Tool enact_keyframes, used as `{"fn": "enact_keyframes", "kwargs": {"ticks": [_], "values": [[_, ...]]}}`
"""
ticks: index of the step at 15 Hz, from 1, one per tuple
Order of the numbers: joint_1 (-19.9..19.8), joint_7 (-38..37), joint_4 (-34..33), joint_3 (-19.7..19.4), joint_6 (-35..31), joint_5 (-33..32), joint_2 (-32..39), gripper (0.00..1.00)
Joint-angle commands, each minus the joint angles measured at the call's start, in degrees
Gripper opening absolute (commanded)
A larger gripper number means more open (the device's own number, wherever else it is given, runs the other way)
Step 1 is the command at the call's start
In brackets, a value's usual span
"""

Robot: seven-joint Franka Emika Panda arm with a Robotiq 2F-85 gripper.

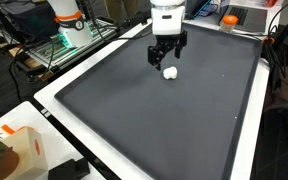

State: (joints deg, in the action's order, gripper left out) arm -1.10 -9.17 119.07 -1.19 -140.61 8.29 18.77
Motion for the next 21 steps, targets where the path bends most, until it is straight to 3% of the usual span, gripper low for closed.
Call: {"fn": "enact_keyframes", "kwargs": {"ticks": [1, 7, 14, 15, 16, 17, 21], "values": [[1.2, -3.7, 2.3, -0.5, -4.9, -0.4, -0.8, 1.00], [2.8, -6.5, 7.4, -0.9, -11.6, -1.4, -2.4, 1.00], [8.0, -13.5, 17.8, -4.7, -29.7, -6.9, -4.3, 1.00], [9.5, -15.0, 18.6, -6.2, -30.6, -8.4, -4.2, 1.00], [7.0, -10.4, 19.3, -3.0, -29.0, -5.6, -5.1, 1.00], [7.4, -11.5, 16.3, -3.9, -28.8, -5.7, -2.8, 1.00], [7.4, -11.1, 17.5, -3.3, -28.8, -5.8, -3.5, 1.00]]}}
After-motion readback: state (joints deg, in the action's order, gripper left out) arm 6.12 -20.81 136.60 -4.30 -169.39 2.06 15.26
